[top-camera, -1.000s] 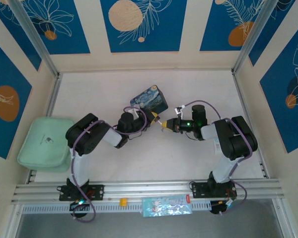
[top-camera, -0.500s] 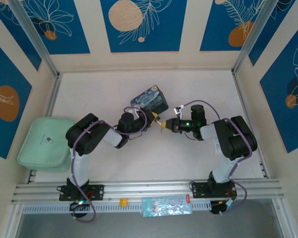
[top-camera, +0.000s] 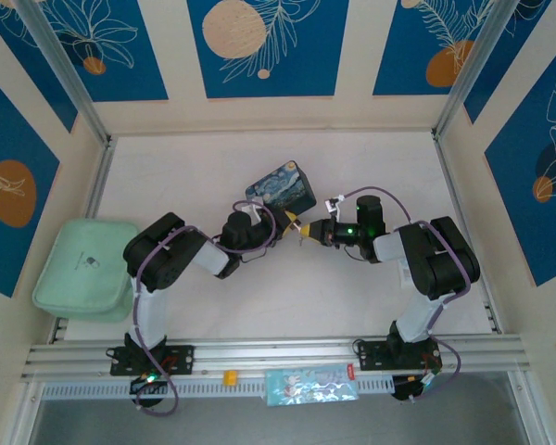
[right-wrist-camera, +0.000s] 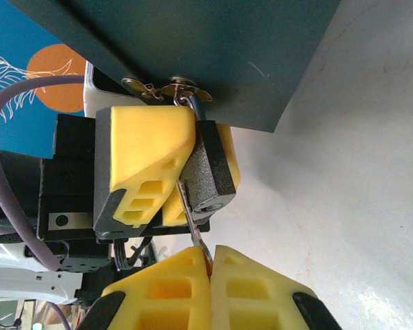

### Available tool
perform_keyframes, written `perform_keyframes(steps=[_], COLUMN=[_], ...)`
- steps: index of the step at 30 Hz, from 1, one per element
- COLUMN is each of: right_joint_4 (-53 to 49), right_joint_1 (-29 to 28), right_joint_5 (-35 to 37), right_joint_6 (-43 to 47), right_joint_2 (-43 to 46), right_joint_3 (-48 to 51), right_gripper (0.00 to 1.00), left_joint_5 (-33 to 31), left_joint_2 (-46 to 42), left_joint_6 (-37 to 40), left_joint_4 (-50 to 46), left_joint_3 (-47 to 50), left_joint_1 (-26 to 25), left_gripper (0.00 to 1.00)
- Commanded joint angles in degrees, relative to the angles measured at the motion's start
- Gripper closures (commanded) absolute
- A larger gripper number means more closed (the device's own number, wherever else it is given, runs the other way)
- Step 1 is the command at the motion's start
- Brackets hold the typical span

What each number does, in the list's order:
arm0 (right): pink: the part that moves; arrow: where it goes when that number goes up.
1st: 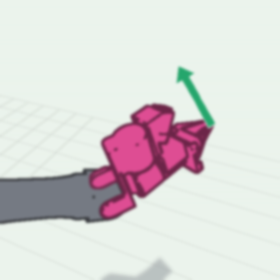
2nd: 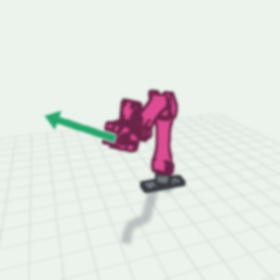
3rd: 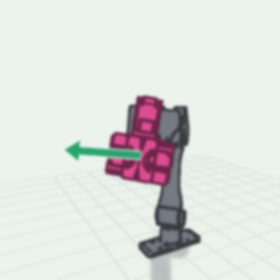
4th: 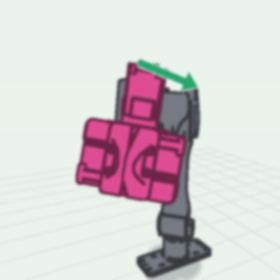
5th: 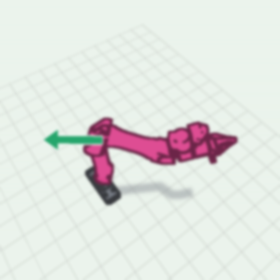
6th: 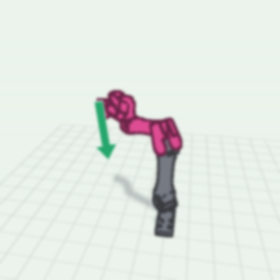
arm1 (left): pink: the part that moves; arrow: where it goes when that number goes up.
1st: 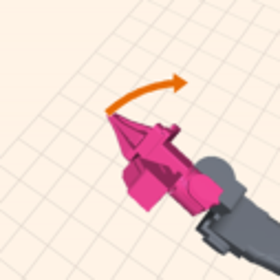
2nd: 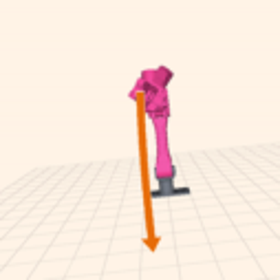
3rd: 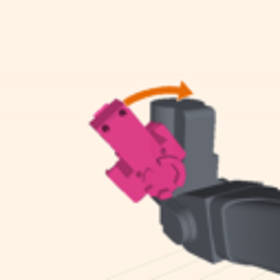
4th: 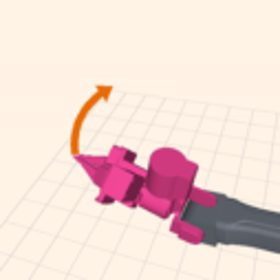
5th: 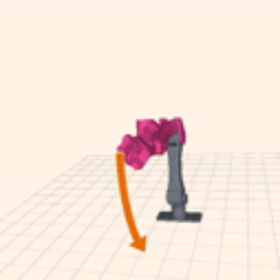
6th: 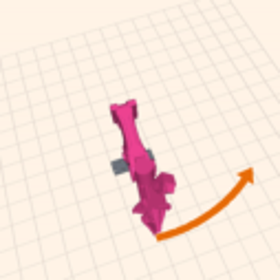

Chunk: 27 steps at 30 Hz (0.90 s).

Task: Unlock the padlock with the key

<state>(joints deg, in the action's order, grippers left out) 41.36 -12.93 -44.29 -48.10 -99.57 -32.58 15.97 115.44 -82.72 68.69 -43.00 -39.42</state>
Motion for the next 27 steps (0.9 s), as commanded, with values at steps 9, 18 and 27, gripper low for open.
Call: perform_keyframes(steps=[9,18,27], right_joint_4=[-0.3,0.1,-0.1], right_joint_1=[1.6,0.2,-0.5], right_joint_5=[2.5,2.5,2.5], right_joint_6=[-0.3,-0.6,-0.6], right_joint_2=[5.1,4.5,4.3], right_joint_3=[6.3,3.9,2.6], right_gripper=[1.0,1.0,1.0], left_joint_5=[-2.5,-2.0,-2.1], left_joint_2=[0.5,-0.5,-0.6], left_joint_6=[-2.7,-2.5,-2.5], left_joint_4=[5.5,4.3,4.0], left_joint_3=[0.2,0.5,0.6], left_joint_1=[-0.5,-0.6,-0.6], left_gripper=[1.0,1.0,1.0])
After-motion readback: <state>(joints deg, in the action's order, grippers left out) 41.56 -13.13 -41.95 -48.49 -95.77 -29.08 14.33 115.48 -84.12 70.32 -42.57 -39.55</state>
